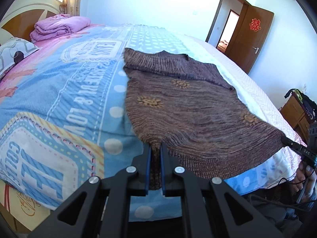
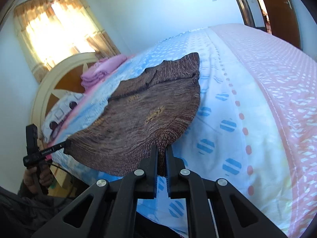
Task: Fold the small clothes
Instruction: 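Lift the hem with both tools, fold it onto the collar, open both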
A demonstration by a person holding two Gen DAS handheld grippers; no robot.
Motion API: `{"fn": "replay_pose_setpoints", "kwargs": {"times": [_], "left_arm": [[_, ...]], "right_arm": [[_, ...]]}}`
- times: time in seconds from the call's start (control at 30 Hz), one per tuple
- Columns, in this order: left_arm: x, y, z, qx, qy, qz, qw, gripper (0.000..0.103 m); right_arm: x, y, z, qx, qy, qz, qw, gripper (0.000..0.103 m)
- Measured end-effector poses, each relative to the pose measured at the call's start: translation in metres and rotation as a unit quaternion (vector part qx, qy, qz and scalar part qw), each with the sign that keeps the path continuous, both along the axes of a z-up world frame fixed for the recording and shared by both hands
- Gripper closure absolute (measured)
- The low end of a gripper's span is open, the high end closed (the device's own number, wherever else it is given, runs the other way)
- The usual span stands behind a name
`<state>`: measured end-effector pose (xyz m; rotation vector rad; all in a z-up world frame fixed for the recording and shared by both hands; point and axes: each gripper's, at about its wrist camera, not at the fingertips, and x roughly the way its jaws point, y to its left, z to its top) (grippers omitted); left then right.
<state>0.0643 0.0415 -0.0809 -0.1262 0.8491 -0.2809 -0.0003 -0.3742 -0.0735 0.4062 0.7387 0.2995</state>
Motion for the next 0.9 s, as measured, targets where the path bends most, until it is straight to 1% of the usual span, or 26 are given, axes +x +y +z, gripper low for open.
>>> {"fn": "replay_pose_setpoints", "kwargs": {"times": [0.1, 0.17, 0.3, 0.5, 0.57, 0.7, 0.9], "left_arm": [[0.007, -0.002, 0.004, -0.002, -0.004, -0.005, 1.0000, 0.094], [0.013, -0.001, 0.010, -0.005, -0.008, -0.006, 0.9999, 0.094], [0.026, -0.002, 0.023, -0.006, -0.025, -0.005, 0.9997, 0.094], [0.055, 0.004, 0.035, -0.024, -0.034, 0.007, 0.9991, 0.094], [0.065, 0.008, 0.039, -0.030, -0.036, 0.013, 0.9988, 0.094], [0.084, 0.011, 0.044, -0.032, -0.044, 0.020, 0.9983, 0.094], [0.119, 0.011, 0.053, -0.039, -0.050, 0.029, 0.9976, 0.094]], "right_arm": [[0.004, -0.005, 0.004, 0.021, -0.003, -0.007, 1.000, 0.097], [0.009, -0.006, 0.011, 0.028, -0.014, -0.013, 0.999, 0.097], [0.021, -0.008, 0.026, 0.022, -0.032, -0.023, 0.999, 0.097], [0.046, -0.008, 0.039, 0.022, -0.049, -0.025, 0.998, 0.097], [0.056, -0.009, 0.043, 0.022, -0.052, -0.028, 0.998, 0.097], [0.078, -0.013, 0.054, 0.016, -0.064, -0.036, 0.997, 0.097], [0.120, -0.016, 0.077, 0.008, -0.083, -0.044, 0.996, 0.097]]}}
